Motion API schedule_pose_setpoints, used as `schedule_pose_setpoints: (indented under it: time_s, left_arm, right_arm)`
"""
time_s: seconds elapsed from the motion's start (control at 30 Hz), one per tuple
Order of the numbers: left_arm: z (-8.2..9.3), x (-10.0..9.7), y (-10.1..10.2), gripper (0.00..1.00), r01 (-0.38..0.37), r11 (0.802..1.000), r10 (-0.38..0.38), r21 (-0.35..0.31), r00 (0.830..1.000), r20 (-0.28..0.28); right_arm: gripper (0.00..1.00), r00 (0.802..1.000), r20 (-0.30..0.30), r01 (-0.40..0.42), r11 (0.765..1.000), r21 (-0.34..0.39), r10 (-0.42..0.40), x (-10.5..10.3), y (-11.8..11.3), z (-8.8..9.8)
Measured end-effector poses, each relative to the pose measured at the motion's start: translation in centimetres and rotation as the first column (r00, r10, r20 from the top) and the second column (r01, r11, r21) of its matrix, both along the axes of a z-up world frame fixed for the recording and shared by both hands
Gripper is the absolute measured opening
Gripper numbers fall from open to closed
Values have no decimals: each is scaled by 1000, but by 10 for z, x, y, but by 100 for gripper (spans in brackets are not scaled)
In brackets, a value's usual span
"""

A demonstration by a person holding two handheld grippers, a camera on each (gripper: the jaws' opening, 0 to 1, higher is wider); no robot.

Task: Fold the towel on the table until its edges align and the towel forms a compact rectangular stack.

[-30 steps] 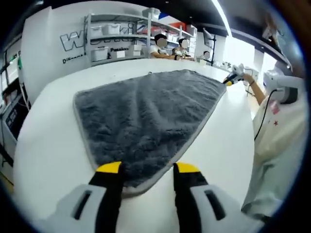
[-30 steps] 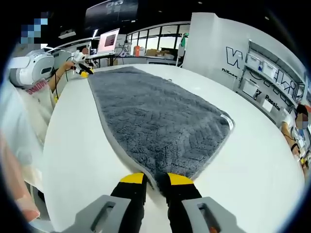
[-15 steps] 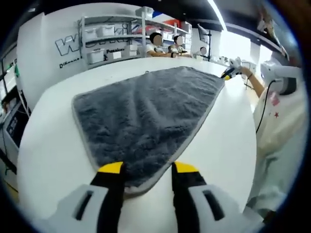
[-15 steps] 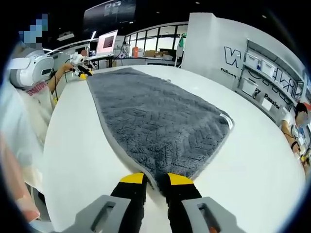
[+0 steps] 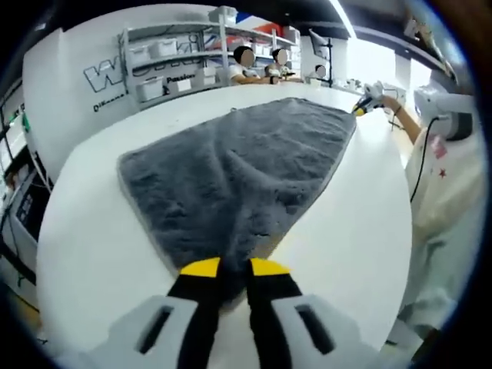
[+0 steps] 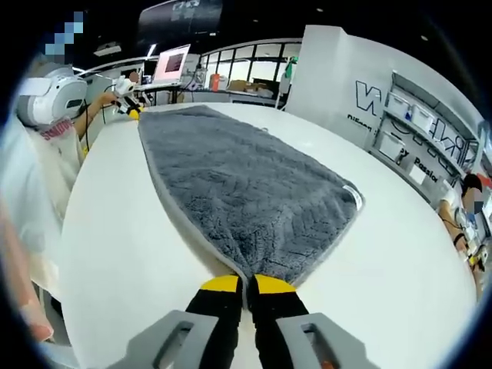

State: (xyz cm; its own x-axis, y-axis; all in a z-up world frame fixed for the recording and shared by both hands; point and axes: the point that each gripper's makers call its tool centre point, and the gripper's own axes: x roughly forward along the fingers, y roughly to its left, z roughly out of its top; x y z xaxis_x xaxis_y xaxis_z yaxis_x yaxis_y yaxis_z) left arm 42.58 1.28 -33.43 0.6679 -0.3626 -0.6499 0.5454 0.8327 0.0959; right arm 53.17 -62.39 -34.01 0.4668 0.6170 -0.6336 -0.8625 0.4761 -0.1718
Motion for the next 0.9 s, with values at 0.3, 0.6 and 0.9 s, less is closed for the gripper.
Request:
schedule_pose_setpoints:
  time_s: [0.3, 0.6, 0.9]
  left_arm:
    - [-1, -1, 5, 6, -12, 995, 18, 100, 998, -58]
    - [2, -12, 1, 5, 35, 989, -19, 147, 994, -109]
    - [7, -34, -5, 5, 131, 973, -95, 191, 978, -186]
  right_arm:
    - [3, 999, 36, 12, 999, 43, -14, -2, -1, 21]
    - [2, 997, 54, 41, 996, 79, -46, -2, -3, 39]
    - [2, 999, 26, 29, 998, 54, -30, -17, -4, 40]
